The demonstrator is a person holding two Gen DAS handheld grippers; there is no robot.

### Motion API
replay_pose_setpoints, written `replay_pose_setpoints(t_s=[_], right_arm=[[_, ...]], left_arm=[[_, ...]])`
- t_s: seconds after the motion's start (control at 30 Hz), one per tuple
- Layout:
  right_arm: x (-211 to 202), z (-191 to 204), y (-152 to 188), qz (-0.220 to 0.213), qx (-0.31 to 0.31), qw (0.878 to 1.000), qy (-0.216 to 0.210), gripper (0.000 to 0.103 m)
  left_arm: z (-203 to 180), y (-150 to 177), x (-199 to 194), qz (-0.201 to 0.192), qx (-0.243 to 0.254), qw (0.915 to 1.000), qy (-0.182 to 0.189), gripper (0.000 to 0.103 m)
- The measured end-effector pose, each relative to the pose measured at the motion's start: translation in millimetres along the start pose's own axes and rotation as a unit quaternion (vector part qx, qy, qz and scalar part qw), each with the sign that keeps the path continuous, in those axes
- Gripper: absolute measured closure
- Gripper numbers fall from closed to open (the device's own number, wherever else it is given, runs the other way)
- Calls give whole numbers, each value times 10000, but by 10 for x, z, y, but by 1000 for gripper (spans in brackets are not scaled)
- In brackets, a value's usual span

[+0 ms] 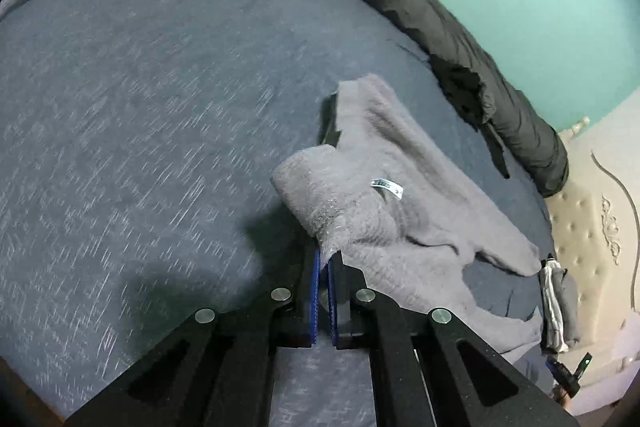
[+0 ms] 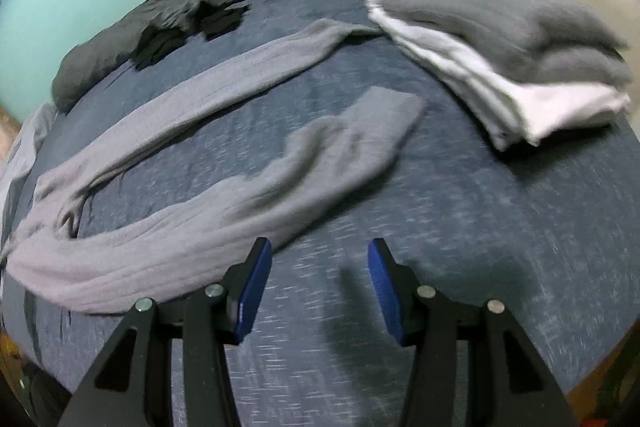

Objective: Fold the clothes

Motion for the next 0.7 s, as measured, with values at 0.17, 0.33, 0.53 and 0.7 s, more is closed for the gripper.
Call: replay_pose_setpoints(t_s=[0.17,0.33,0.53,0.7], right_arm=[[78,-308,0,71,567,9984,-23,46],[222,-294,-144,99,512,9986,-3,43],[532,-301,-412,151,641,9978,82,42],[857,-344,-589,251,679,9965,408,42]], left_arm=[[115,167,191,136,-88,9998,-137,100],[187,250,283,234,-97,9995,-192,99],[156,242,344,294,-2,9991,-298,99],[148,242,357,343,87,9985,-411,99]])
Point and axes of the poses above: each gripper's, at about its wrist camera, not at the fingertips, and x roughly the way its jaws point, z to its left, y to its underside, the point moved 10 cm from there along x, roughly the way its jaws point, and after that the axes turned 2 degrees about z, right-handed, at the moved point
